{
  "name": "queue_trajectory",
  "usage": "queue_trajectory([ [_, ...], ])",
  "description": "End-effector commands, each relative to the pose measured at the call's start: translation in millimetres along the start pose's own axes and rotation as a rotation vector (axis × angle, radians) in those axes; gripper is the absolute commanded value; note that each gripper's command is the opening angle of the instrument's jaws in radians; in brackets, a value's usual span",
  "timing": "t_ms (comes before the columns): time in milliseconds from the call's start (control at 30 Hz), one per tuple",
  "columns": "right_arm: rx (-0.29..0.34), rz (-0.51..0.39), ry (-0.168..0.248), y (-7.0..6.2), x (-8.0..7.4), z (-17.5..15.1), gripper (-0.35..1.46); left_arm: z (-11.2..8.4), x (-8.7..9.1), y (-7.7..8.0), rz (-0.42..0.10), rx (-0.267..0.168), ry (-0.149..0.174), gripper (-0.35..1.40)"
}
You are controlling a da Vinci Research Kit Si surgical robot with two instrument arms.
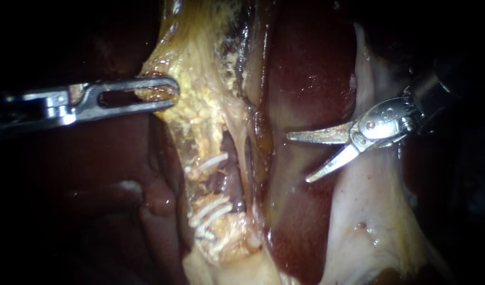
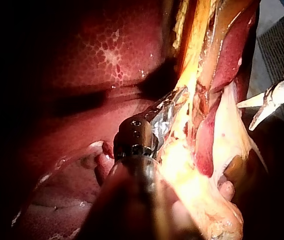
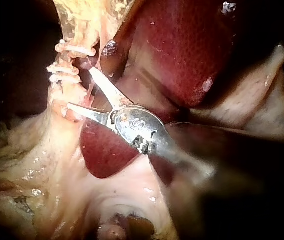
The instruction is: Go back from the cut left tube
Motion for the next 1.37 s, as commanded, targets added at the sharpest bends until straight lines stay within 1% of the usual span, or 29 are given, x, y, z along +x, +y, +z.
queue_trajectory([
  [33, -0.004, 0.002, -0.001, 0.0, -0.1, -0.1, 1.41, 0.5, 0.1, 0.2, 0.001, -0.005, 0.006, -0.35],
  [167, -0.015, -0.003, -0.006, -0.1, -0.2, -0.4, 1.41, 2.3, 0.5, 0.9, -0.001, -0.008, 0.015, -0.35],
  [300, -0.027, -0.001, -0.012, -0.3, -0.3, -0.6, 1.40, 3.9, 1.0, 1.2, 0.003, -0.014, 0.026, -0.35],
  [400, -0.036, 0.003, -0.015, -0.4, -0.3, -0.7, 1.40, 4.6, 1.3, 1.4, 0.005, -0.017, 0.030, -0.35],
  [667, -0.046, 0.012, -0.013, -0.6, -0.4, -1.0, 1.40, 4.9, 1.3, 1.5, 0.005, -0.016, 0.030, -0.35],
  [933, -0.047, 0.017, -0.010, -0.8, -0.5, -1.2, 1.40, 5.6, 1.6, 1.9, 0.003, -0.028, 0.038, -0.35],
  [1367, -0.051, 0.018, -0.005, -0.9, -0.5, -1.3, 1.41, 5.6, 1.6, 1.9, 0.003, -0.025, 0.040, -0.35],
])
